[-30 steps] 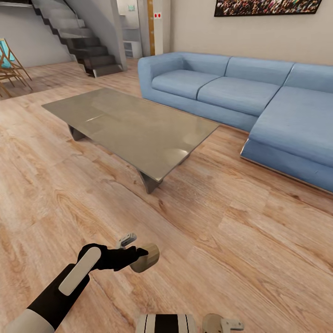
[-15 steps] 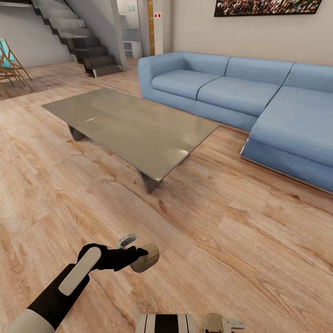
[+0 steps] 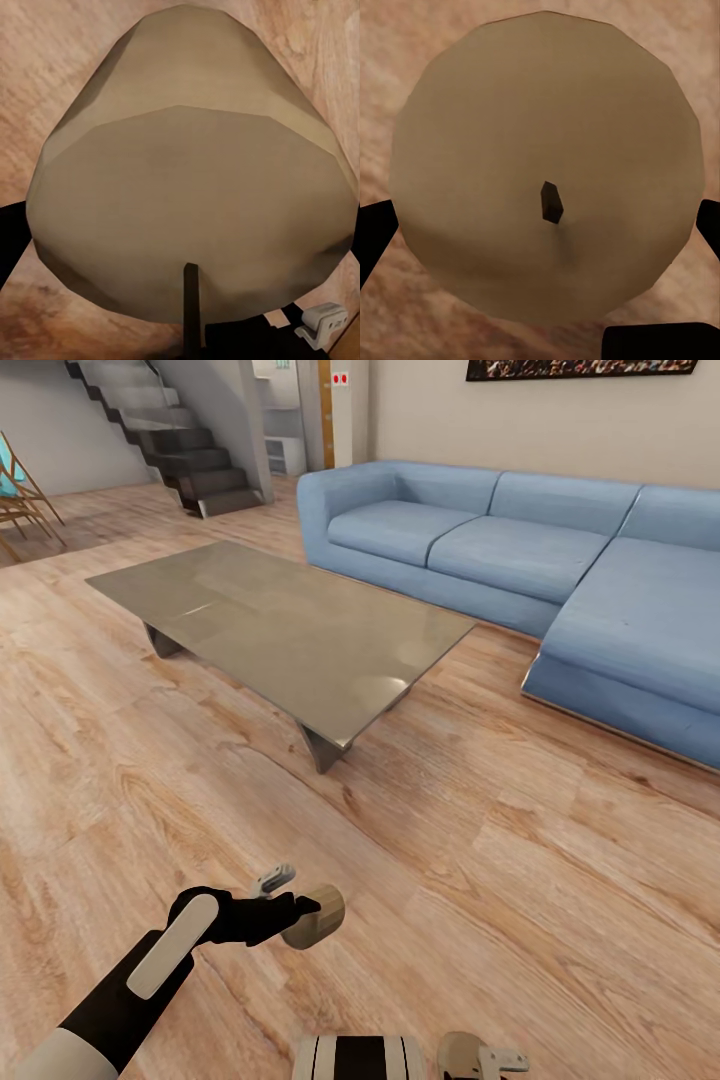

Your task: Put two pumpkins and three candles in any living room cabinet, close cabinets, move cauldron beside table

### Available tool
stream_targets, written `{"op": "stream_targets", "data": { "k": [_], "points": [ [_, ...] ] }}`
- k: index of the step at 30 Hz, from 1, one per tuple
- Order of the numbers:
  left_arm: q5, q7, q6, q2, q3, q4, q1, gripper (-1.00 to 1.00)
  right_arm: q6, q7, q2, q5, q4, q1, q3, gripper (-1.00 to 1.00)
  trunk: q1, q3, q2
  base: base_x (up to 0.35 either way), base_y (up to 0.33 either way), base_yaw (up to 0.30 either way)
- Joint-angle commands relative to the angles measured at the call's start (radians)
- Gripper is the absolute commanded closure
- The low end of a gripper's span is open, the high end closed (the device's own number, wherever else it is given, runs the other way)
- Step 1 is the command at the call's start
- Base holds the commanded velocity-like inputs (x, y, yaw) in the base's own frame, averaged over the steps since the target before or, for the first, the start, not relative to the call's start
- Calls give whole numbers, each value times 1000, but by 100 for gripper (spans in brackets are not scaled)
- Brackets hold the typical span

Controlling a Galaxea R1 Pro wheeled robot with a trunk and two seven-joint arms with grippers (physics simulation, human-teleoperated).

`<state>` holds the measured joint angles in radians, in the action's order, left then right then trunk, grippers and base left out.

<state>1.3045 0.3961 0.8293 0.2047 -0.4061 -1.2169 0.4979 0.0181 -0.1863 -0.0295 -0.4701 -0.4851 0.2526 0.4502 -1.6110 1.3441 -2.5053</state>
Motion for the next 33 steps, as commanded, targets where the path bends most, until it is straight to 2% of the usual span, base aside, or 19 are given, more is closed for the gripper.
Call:
{"op": "stream_targets", "data": {
  "k": [1, 9, 13, 19, 20, 33],
  "points": [
    [12, 9, -1, 1, -2, -1, 1, 100, 2, -7, -1, -10, -1, 1, 8, -100, 0, 1, 0, 0, 0, 0],
    [12, 9, -1, 1, -2, -2, 1, 100, 2, -8, -1, -10, -1, 1, 8, -100, 0, 1, 0, 0, 0, 0],
    [12, 9, -1, 1, -2, -2, 1, 100, 2, -8, -1, -10, -1, 1, 8, -100, -2, 16, -1, 0, 0, 0],
    [12, 9, -1, 1, -2, -2, 1, 100, 2, -8, -1, -10, -1, 1, 8, -100, -2, 16, -1, 0, 0, 0],
    [12, 9, -1, 1, -2, -2, 1, 100, 2, -8, -1, -10, -1, 1, 8, 100, -2, 16, -1, 0, 0, 0],
    [12, 9, -1, 0, -2, -2, 1, 100, 2, -8, -1, -10, -1, 1, 8, 100, -2, 16, -1, 0, 0, 0]
  ]
}}
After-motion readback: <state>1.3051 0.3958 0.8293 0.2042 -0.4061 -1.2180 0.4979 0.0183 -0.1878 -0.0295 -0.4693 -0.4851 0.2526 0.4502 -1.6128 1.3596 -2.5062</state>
